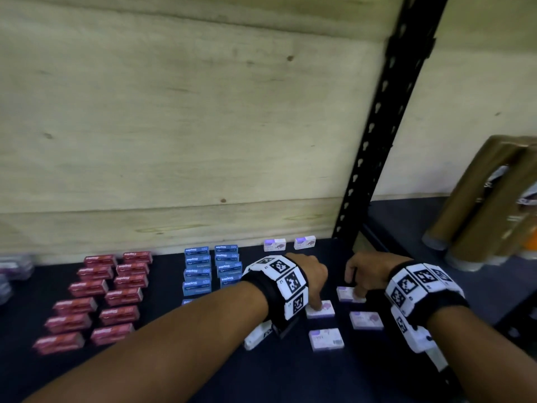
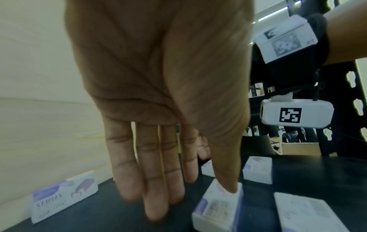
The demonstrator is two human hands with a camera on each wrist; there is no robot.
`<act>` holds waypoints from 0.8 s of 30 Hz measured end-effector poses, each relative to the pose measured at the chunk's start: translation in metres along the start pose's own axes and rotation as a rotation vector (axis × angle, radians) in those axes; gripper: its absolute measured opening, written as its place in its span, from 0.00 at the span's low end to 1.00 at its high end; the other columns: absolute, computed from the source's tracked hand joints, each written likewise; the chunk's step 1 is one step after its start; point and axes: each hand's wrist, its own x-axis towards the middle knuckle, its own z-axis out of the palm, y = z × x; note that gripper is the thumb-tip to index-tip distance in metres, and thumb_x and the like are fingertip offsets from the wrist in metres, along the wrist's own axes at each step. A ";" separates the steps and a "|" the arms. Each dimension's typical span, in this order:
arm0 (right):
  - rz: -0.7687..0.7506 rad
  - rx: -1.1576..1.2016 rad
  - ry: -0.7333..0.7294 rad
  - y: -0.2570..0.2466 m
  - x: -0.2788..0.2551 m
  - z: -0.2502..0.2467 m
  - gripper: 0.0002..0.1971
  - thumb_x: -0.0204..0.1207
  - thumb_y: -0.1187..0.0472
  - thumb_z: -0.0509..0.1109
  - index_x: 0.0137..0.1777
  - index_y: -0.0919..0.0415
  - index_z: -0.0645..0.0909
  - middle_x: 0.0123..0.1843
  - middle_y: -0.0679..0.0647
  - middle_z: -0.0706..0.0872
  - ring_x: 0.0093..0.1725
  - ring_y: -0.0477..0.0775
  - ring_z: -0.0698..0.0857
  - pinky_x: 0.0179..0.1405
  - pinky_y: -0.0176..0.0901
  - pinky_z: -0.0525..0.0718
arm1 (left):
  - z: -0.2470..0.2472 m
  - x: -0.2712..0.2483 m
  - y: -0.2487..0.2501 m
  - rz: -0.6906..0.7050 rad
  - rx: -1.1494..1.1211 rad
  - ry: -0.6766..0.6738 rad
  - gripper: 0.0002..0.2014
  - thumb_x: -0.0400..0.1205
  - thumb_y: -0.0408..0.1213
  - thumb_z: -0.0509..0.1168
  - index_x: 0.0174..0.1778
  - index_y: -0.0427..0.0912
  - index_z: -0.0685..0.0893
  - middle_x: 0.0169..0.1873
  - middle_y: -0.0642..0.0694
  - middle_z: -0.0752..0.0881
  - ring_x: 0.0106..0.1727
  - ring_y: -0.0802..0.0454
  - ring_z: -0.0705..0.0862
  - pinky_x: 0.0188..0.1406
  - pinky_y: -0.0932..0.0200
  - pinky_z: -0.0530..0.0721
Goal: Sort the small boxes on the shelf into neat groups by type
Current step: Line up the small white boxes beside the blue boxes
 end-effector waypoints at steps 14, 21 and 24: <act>-0.044 -0.057 0.015 0.002 0.003 0.013 0.18 0.66 0.60 0.83 0.54 0.52 0.82 0.53 0.47 0.83 0.51 0.48 0.82 0.45 0.38 0.81 | 0.012 0.006 -0.004 0.023 -0.020 -0.037 0.21 0.67 0.47 0.82 0.47 0.40 0.84 0.37 0.46 0.80 0.40 0.43 0.84 0.33 0.55 0.83; -0.111 0.095 -0.019 0.005 0.000 0.005 0.13 0.79 0.59 0.72 0.61 0.46 0.87 0.42 0.37 0.84 0.50 0.42 0.82 0.49 0.32 0.77 | 0.017 0.009 -0.022 -0.011 -0.007 -0.035 0.16 0.66 0.39 0.82 0.46 0.43 0.88 0.46 0.44 0.88 0.46 0.43 0.87 0.45 0.49 0.89; -0.142 0.122 -0.018 0.005 0.000 0.007 0.12 0.83 0.54 0.68 0.63 0.40 0.85 0.45 0.35 0.85 0.52 0.41 0.83 0.56 0.34 0.76 | 0.020 0.012 -0.033 -0.009 0.006 -0.014 0.12 0.65 0.40 0.81 0.40 0.46 0.86 0.41 0.47 0.88 0.41 0.45 0.88 0.42 0.47 0.91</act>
